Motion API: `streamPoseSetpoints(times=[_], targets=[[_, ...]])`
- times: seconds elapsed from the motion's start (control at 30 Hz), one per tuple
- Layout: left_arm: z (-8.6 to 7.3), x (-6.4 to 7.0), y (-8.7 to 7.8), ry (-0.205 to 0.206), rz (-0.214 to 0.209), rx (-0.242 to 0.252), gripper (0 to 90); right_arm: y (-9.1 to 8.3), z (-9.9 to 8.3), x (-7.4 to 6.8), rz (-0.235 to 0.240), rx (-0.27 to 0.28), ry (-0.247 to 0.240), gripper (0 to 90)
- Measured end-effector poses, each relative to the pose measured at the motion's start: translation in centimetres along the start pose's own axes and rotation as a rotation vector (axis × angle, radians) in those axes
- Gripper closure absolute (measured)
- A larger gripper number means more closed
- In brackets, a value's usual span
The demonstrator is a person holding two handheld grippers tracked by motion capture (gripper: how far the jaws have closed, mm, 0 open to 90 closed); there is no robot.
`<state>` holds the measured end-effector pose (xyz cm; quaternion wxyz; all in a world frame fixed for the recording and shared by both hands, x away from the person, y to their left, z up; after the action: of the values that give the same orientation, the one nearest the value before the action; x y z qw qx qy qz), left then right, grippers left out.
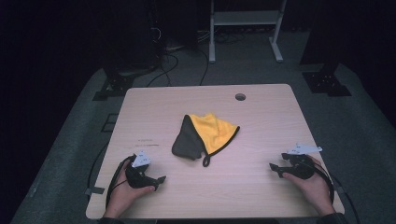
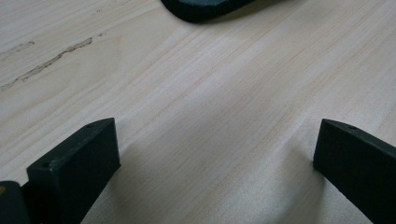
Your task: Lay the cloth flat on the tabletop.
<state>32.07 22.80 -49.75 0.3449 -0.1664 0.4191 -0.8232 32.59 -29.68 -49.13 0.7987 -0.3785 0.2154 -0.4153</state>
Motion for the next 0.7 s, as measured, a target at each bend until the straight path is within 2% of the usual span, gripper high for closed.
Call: streamPoseSetpoints(times=[0.1,0.13,0.23,0.3,0.5,0.57,0.7], targets=[[-0.1,0.1,0.0,-0.001,-0.002,0.003,0.0,-0.4,0.7,-0.6,0.045,0.024,-0.013,35.5],[-0.1,0.1,0.0,-0.001,-0.002,0.003,0.0,-0.4,0.7,-0.6,0.045,0.024,-0.013,35.5],[-0.2,0.1,-0.1,0.003,-0.002,0.003,0.0,-0.5,2.0,-1.0,0.076,0.07,-0.02,38.3],[-0.2,0.1,-0.1,0.003,-0.001,0.003,0.0,-0.4,2.3,-1.1,0.087,0.071,-0.016,38.2],[-0.2,0.1,-0.2,0.007,-0.001,-0.001,0.0,0.3,4.2,-2.2,0.129,0.099,-0.052,40.5],[-0.2,0.1,-0.2,0.007,-0.001,-0.001,0.0,0.9,5.1,-2.9,0.145,0.087,-0.071,41.3],[-0.2,0.1,-0.2,0.005,-0.003,-0.001,0.0,1.2,6.1,-3.7,0.163,0.097,-0.095,42.8]])
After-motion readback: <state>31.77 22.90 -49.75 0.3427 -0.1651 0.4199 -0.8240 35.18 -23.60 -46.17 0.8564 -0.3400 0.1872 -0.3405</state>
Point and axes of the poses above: each handheld gripper's, and its own axes: y roughly forward along the jaws, z roughly out of its top, x roughly to its right, the point moved 2 cm from there along y, roughly forward along the jaws, and after that the axes turned 9 degrees about -x, right-handed, at the moved point
